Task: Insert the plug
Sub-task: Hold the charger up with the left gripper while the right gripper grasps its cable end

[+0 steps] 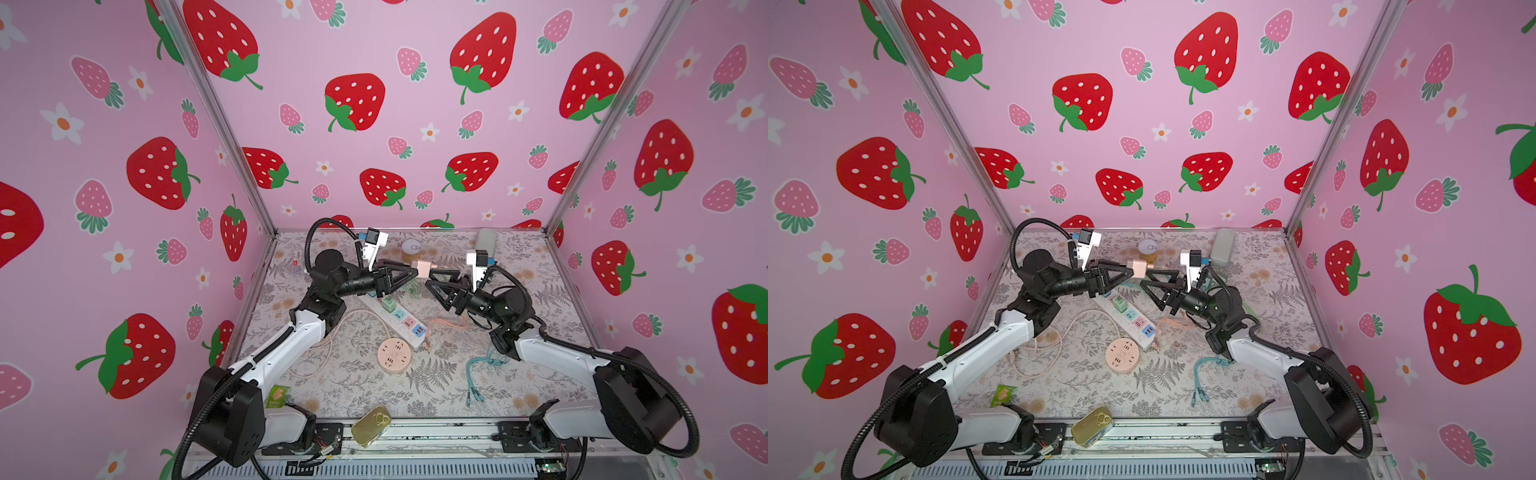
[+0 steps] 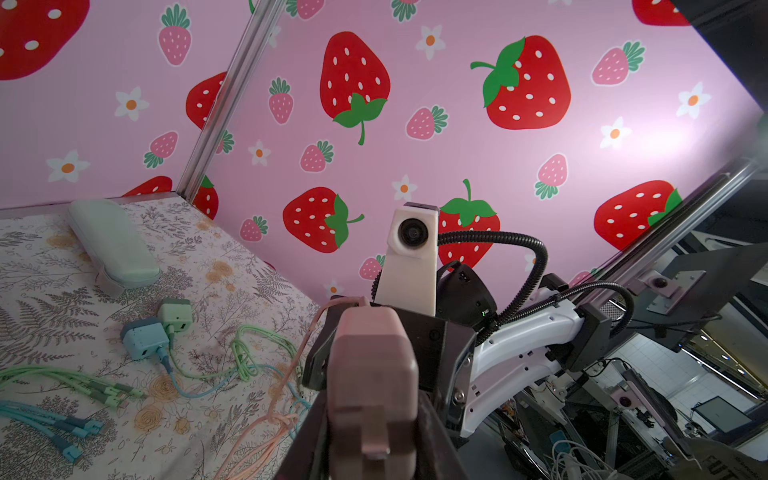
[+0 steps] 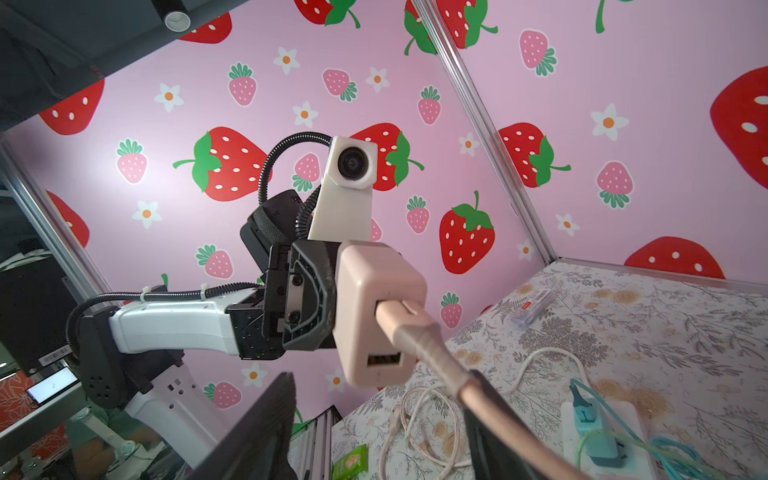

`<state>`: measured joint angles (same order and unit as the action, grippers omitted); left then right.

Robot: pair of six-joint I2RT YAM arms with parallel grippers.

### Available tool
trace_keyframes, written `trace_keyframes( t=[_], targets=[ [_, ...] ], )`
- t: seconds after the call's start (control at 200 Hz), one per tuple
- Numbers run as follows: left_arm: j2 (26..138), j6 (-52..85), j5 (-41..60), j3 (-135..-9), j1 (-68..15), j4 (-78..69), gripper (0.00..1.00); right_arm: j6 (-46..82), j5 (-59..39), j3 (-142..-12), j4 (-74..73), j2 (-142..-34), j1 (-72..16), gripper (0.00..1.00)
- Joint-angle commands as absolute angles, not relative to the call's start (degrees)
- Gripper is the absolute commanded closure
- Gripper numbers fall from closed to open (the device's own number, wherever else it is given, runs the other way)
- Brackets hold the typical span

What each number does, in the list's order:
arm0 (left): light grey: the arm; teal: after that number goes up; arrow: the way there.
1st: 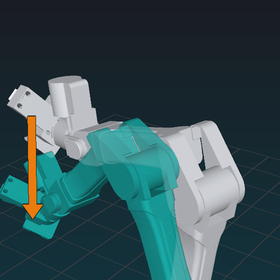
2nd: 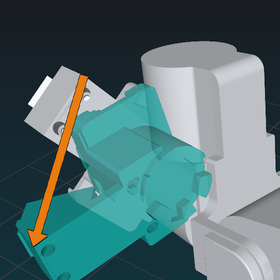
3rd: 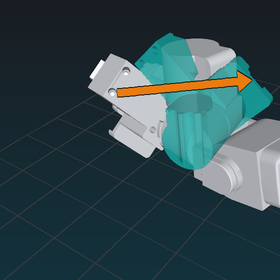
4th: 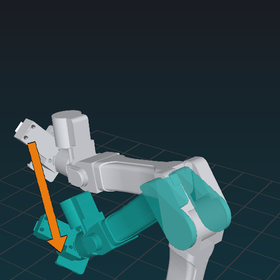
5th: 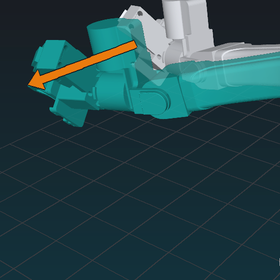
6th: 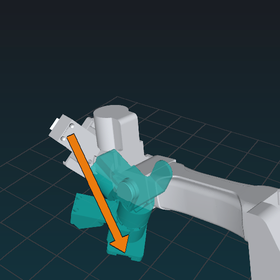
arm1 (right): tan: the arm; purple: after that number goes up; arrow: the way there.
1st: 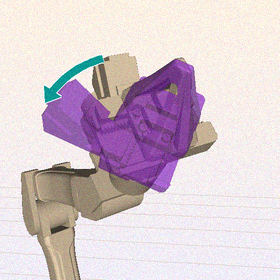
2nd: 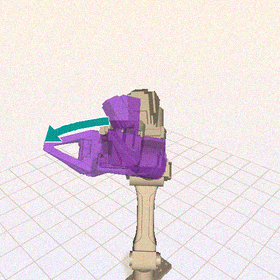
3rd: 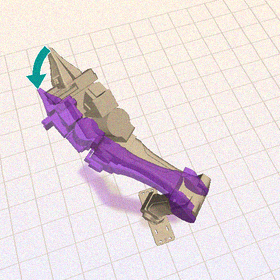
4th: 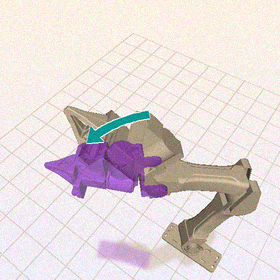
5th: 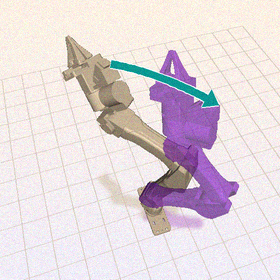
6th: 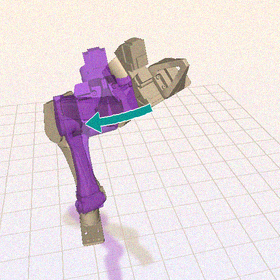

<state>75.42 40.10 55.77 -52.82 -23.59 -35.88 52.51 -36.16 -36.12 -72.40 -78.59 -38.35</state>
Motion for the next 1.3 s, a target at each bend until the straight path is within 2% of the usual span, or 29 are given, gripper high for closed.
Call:
trace_keyframes(
  t=[0.0, 0.295, 0.625, 0.94, 1.236, 1.271, 1.296],
  targets=[
    [74.1, 39.5, 56.9, -52.2, -24.3, -40.1, 1.0, 56.8, -37.4, -38.2, -79.1, -79.8, -38.2, 0.36],
    [73.3, 38.9, 56.8, -51.5, -25.0, -40.6, 1.0, 58.1, -37.9, -40.3, -80.7, -81.1, -38.2, 0.4],
    [73.8, 38.7, 56.7, -51.8, -25.4, -40.2, 1.0, 59.5, -39.9, -41.3, -83.3, -82.4, -38.2, 0.59],
    [73.9, 38.5, 57.4, -52.1, -25.8, -40.3, 1.0, 60.9, -41.1, -42.2, -85.5, -83.6, -38.3, 0.63],
    [73.5, 37.3, 56.1, -53.0, -25.8, -36.2, 1.0, 60.8, -41.7, -42.5, -85.5, -83.9, -38.3, 0.76],
    [73.5, 37.0, 56.1, -53.3, -25.8, -35.0, 0.96, 60.1, -41.6, -42.6, -84.3, -83.6, -38.3, 0.79],
    [73.6, 36.8, 56.1, -53.6, -25.8, -34.2, 0.87, 59.5, -41.6, -42.6, -83.1, -83.2, -38.3, 0.81]
  ],
)
